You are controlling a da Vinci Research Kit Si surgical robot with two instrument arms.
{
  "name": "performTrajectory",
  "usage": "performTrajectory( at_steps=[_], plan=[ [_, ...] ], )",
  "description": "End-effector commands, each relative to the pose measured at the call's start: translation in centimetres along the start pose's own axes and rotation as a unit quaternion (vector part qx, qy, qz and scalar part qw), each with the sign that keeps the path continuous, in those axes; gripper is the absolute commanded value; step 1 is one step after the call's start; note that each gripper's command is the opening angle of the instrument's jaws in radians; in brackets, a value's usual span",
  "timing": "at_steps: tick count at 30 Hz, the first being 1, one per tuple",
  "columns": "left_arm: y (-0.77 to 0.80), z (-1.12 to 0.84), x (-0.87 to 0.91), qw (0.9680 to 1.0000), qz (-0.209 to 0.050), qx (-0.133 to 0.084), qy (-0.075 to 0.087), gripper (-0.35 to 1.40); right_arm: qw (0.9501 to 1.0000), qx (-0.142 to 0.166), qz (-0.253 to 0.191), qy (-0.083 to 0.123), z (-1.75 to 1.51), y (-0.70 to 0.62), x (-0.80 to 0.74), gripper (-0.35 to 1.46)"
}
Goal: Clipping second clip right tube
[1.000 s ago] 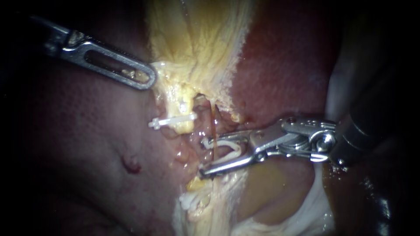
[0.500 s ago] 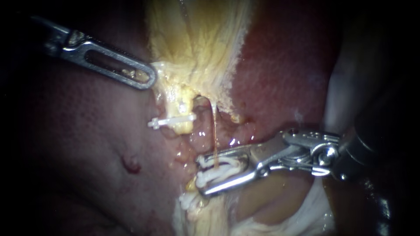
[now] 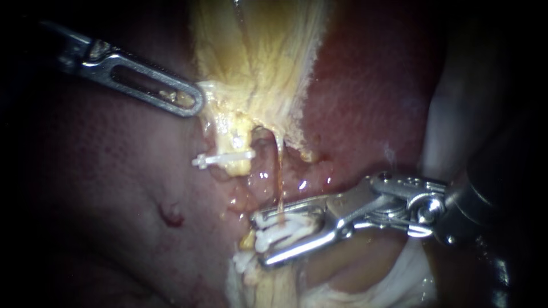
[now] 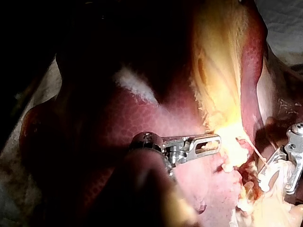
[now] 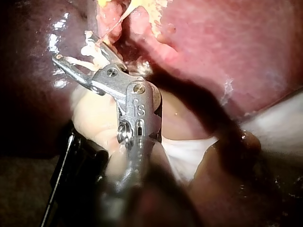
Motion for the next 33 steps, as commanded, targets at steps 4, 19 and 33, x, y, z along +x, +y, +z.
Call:
performTrajectory(
  at_steps=[4, 19, 33],
  plan=[
    [0.00, 0.00, 0.00, 1.0000, 0.000, 0.000, 0.000, -0.35, 1.0000, 0.001, 0.000, -0.001, -0.04, 0.00, -0.02, 0.33],
    [0.01, 0.00, 0.00, 1.0000, 0.000, 0.000, 0.000, -0.35, 1.0000, 0.003, 0.000, -0.002, -0.14, 0.04, -0.06, -0.13],
    [0.02, -0.01, 0.00, 1.0000, 0.000, 0.000, 0.000, -0.35, 0.9990, 0.011, 0.043, -0.010, -0.19, 0.02, -0.08, -0.35]
  ],
)
